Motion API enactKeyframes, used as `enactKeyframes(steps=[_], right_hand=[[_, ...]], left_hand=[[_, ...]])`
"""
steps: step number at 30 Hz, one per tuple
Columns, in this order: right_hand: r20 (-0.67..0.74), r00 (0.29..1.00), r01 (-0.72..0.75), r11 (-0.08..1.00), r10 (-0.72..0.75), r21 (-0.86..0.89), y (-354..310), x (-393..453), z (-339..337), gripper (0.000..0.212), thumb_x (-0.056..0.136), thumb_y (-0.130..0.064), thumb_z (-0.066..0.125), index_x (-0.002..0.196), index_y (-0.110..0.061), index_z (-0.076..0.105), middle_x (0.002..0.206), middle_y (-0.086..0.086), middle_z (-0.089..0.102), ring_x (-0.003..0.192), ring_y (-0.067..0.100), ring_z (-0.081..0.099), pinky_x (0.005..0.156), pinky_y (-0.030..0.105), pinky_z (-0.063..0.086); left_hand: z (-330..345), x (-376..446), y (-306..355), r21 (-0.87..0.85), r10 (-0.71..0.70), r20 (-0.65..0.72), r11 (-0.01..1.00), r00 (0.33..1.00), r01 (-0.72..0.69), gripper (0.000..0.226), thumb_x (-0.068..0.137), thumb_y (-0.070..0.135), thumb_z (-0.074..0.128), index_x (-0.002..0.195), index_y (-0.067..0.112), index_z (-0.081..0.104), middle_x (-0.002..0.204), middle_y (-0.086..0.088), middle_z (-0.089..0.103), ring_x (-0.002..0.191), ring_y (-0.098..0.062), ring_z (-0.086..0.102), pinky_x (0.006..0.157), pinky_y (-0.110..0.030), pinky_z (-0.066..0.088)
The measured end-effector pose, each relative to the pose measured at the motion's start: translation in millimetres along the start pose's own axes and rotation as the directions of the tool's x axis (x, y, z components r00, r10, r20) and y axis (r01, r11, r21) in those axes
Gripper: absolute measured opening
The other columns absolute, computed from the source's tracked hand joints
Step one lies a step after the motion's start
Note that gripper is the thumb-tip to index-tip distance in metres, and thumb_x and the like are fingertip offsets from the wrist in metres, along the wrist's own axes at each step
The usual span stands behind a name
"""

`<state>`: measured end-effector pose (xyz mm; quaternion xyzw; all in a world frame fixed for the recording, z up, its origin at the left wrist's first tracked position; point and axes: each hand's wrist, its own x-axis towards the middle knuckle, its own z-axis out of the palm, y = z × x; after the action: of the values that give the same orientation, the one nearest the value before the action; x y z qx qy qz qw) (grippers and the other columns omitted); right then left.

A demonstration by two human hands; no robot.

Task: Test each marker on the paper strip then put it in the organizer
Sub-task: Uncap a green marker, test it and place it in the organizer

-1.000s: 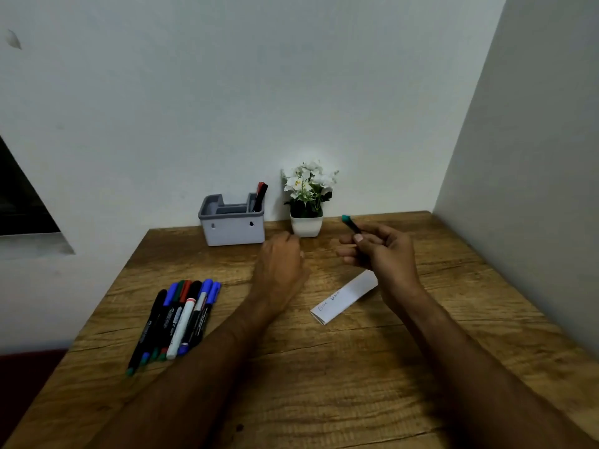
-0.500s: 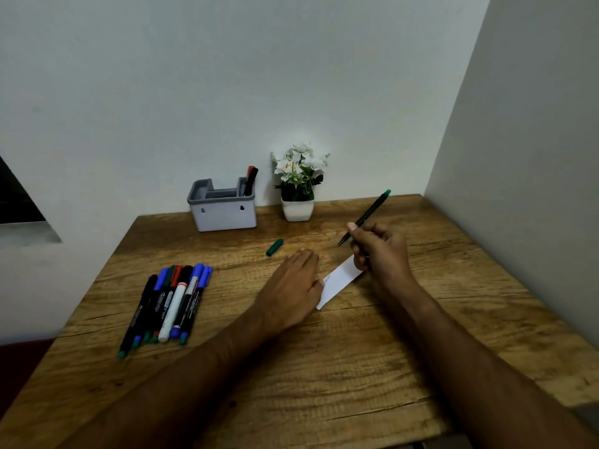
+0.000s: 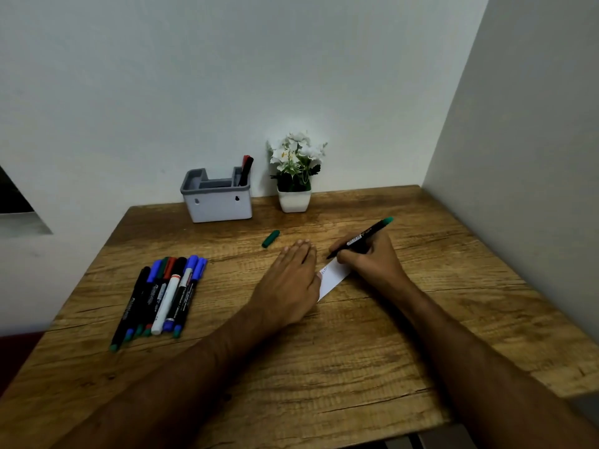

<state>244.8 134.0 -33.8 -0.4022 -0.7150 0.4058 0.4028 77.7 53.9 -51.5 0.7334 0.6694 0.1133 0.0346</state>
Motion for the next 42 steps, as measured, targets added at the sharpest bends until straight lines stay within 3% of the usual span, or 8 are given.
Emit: enactKeyframes(steps=[6,13,30,37,42], right_hand=[[-0.070,0.996,-0.051,0.995,0.045,-0.087,1.9,1.6,5.1,0.004,0.083,-0.012,0.076,0.081,-0.011,0.079,0.073,0.001,0.076,0.064,0.007,0.066,0.060,0.022,0.053],[-0.074,0.996,-0.051,0.992,0.042,-0.113,4.1,-0.1,5.2,0.006,0.083,-0.013,0.076,0.085,-0.010,0.080,0.078,-0.001,0.077,0.074,0.014,0.073,0.067,0.028,0.059],[-0.039,0.999,-0.009,0.986,0.003,-0.167,5.1,-1.1,8.5,0.006,0.082,-0.012,0.074,0.076,-0.013,0.076,0.074,-0.005,0.074,0.069,0.007,0.070,0.061,0.019,0.052],[-0.130,0.991,-0.034,0.988,0.014,-0.153,6.0,2.0,8.9,0.006,0.082,-0.013,0.076,0.077,-0.010,0.077,0.073,-0.004,0.074,0.071,0.011,0.071,0.064,0.028,0.058],[-0.121,0.992,-0.047,0.986,0.028,-0.158,7.5,1.4,8.6,0.006,0.082,-0.015,0.076,0.079,-0.010,0.077,0.075,-0.003,0.075,0.074,0.012,0.072,0.067,0.030,0.059]], left_hand=[[1.1,1.3,0.2,-0.002,-0.004,0.006,1.000,1.000,0.004,0.061,0.107,0.040,0.020,0.159,0.010,0.007,0.168,-0.006,0.003,0.154,-0.014,-0.002,0.117,-0.025,-0.010],[2.9,4.6,-1.8,0.026,-0.015,0.039,1.000,0.999,0.014,0.062,0.107,0.040,0.019,0.159,0.012,0.000,0.167,-0.004,-0.005,0.153,-0.013,-0.008,0.117,-0.025,-0.012],[5.6,5.1,-3.0,0.070,-0.009,0.036,0.998,0.999,0.006,0.062,0.107,0.040,0.018,0.159,0.011,0.001,0.167,-0.006,-0.004,0.153,-0.015,-0.007,0.119,-0.028,-0.010],[6.9,5.0,-4.4,0.072,-0.006,0.035,0.997,0.999,0.003,0.062,0.107,0.040,0.018,0.159,0.011,0.002,0.167,-0.006,-0.004,0.153,-0.015,-0.008,0.119,-0.029,-0.010],[7.5,6.2,-4.0,0.065,-0.002,0.046,0.998,0.999,-0.001,0.062,0.107,0.040,0.017,0.159,0.011,0.002,0.167,-0.005,-0.004,0.153,-0.015,-0.008,0.121,-0.030,-0.008]])
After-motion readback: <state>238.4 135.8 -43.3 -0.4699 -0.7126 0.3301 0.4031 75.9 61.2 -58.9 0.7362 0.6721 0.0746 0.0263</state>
